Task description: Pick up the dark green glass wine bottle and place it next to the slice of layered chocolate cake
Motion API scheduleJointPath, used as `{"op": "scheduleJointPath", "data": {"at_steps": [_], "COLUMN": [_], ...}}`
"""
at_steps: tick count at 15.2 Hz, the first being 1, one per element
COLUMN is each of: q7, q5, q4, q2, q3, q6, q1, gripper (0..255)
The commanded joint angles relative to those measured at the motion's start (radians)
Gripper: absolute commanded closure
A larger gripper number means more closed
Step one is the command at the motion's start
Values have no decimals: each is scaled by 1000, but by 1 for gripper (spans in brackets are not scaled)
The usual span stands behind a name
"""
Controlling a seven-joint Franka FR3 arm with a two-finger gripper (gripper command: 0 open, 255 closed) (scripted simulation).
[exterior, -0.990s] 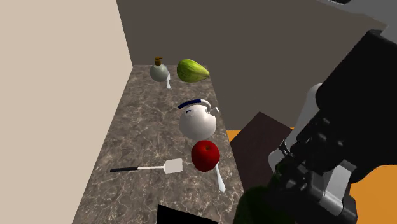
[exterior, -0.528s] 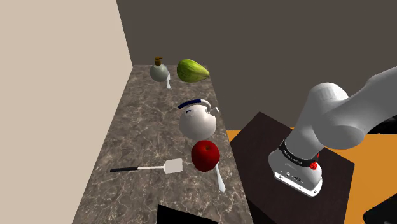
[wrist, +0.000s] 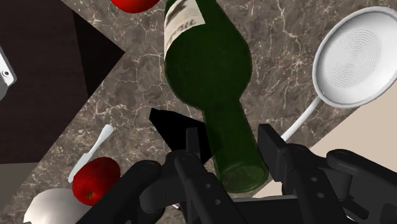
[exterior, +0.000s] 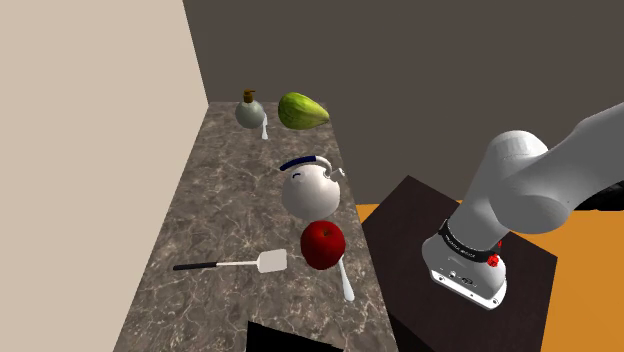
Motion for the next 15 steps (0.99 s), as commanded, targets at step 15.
{"op": "scheduleJointPath", "data": {"at_steps": [15], "q7": [-25], "q5": [62], "q4": [-217], "q2": [-45], "q3": [57], "q6": [192], "q1": [30], "gripper": [255]}}
